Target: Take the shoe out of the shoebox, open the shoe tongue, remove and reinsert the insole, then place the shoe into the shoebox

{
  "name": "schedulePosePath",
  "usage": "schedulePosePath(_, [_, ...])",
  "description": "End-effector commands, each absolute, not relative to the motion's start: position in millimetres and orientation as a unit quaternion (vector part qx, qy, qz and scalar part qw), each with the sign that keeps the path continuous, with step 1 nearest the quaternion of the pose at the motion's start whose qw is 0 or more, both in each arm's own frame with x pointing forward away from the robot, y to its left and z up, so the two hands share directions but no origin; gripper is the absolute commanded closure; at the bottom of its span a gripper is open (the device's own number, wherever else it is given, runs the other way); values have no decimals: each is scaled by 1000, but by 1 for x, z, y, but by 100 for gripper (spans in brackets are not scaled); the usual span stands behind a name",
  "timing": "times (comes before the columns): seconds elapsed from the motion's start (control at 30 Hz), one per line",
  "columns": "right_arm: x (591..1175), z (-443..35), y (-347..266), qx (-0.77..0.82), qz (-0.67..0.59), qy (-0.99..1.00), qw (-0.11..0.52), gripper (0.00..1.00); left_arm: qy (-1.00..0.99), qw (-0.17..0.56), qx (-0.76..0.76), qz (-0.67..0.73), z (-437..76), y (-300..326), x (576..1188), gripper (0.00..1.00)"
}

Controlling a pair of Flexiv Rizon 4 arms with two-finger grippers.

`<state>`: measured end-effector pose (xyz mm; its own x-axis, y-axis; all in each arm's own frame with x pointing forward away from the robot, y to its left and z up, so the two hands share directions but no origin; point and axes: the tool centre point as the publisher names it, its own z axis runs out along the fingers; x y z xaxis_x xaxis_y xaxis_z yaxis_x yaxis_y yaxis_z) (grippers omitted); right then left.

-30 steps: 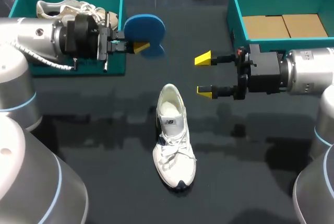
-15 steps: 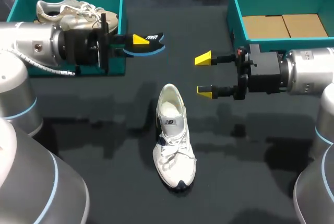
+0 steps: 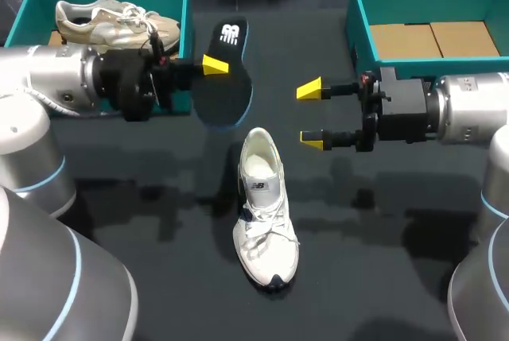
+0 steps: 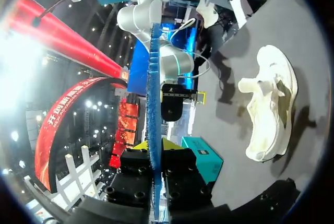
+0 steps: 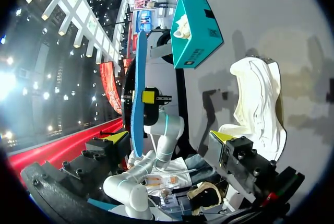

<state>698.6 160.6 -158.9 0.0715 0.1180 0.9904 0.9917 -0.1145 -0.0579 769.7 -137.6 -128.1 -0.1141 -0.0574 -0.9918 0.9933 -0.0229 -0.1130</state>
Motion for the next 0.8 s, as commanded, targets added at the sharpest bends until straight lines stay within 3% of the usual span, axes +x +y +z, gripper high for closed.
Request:
schedulePosePath(0.03, [698, -159, 162, -574, -479, -484, 455, 0, 496, 494, 459, -547, -132, -142, 771, 100])
schedulePosePath(0.8, [698, -159, 162, -574, -479, -484, 455, 0, 500, 490, 484, -524, -135, -144, 772, 100])
